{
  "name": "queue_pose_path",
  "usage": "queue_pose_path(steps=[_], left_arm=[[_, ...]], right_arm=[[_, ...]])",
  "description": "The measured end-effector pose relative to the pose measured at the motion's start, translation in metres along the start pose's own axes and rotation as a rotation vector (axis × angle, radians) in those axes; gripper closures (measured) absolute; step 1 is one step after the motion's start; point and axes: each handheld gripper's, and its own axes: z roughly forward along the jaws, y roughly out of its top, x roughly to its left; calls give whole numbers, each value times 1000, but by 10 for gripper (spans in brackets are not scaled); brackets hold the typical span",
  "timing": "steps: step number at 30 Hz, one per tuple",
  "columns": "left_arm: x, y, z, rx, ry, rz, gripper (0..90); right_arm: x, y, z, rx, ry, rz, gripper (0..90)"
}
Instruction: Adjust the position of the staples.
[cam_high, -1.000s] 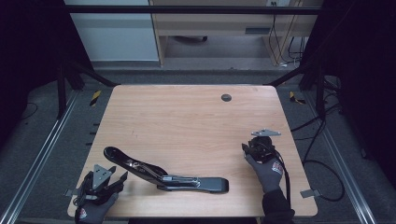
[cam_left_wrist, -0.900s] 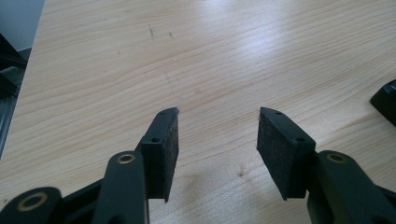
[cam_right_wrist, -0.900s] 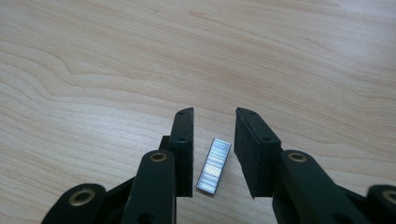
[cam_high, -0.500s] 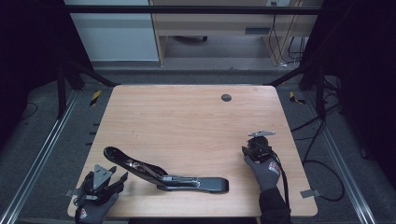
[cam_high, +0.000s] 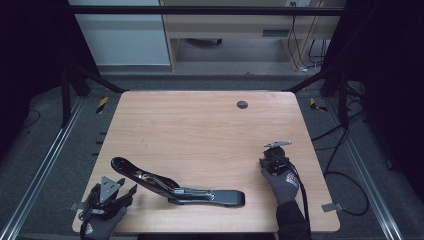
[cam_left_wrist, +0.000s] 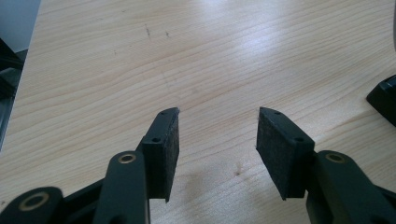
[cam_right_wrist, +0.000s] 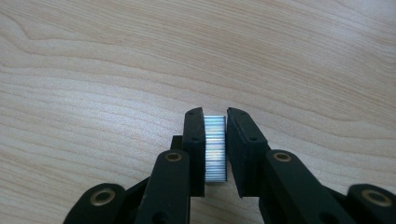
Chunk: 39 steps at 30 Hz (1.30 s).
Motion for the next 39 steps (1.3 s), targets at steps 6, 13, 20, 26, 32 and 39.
queue_pose_path(steps=[6,13,20,26,32,39], left_arm=[[0,0,0,-1,0,-1,489],[1,0,-1,-3,2,3,491],[0,1,-2,-3,-2,9,497],[0,1,-1,1,-3,11,499],[1,1,-2,-1,-5,3,498],[1,0,-1,2,-10,-6,492]], right_arm=[[-1,1,0,6,5,-2,781],[4,-2,-11,-10,67,-103,782],[12,-17,-22,-27,162,-223,782],[13,-27,-30,-14,202,-248,782],[16,-31,-29,-2,209,-269,782],[18,-31,-25,20,201,-279,781]])
